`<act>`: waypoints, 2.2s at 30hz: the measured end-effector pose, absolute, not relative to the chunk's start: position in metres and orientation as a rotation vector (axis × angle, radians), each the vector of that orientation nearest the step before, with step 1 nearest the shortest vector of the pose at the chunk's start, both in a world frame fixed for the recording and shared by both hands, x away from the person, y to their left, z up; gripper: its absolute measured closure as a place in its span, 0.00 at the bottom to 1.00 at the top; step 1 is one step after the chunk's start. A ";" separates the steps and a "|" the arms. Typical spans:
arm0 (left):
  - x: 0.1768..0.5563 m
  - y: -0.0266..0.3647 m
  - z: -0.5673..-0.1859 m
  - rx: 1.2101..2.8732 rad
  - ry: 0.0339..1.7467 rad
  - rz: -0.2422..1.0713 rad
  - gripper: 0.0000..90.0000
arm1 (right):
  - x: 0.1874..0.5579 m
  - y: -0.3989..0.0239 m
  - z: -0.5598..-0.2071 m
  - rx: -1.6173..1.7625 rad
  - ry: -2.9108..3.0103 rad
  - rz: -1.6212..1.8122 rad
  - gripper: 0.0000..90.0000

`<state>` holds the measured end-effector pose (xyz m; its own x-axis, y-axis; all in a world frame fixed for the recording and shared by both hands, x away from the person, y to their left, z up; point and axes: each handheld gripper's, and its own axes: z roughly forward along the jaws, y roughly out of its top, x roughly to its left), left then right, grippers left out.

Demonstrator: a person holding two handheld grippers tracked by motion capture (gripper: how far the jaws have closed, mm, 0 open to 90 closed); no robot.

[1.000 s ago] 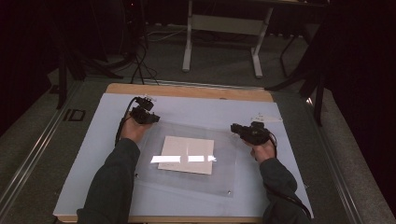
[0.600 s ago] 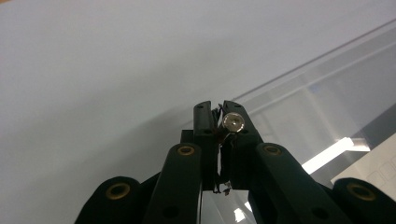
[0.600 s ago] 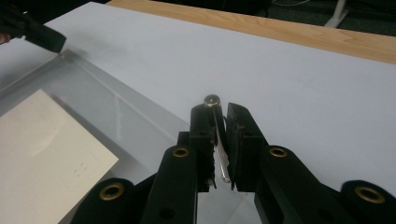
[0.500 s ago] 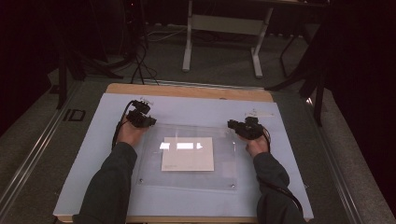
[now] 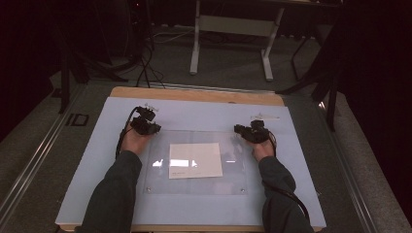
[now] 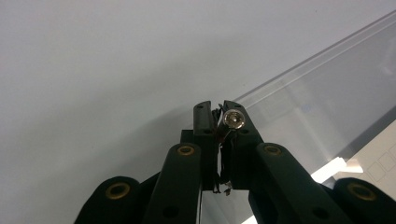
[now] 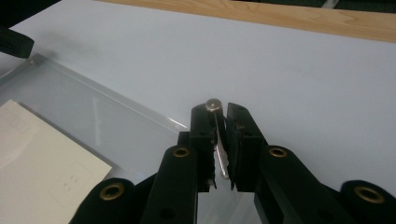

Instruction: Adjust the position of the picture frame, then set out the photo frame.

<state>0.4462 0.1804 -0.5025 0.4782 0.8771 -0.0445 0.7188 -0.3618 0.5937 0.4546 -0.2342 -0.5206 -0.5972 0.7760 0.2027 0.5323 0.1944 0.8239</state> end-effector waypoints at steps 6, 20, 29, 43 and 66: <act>0.446 0.180 -0.508 2.163 1.322 0.378 0.94 | 0.455 -0.234 -0.525 1.268 2.206 1.356 0.91; 0.447 0.180 -0.512 2.134 1.310 0.391 0.94 | 0.453 -0.237 -0.527 1.281 2.188 1.375 0.90; 0.445 0.185 -0.515 2.071 1.301 0.359 0.92 | 0.453 -0.236 -0.528 1.261 2.187 1.362 0.90; 0.432 0.196 -0.513 1.917 1.224 0.388 0.73 | 0.449 -0.233 -0.527 1.239 2.170 1.320 0.91; 0.414 0.208 -0.511 1.862 1.122 0.514 0.84 | 0.439 -0.238 -0.522 1.219 2.111 1.355 0.90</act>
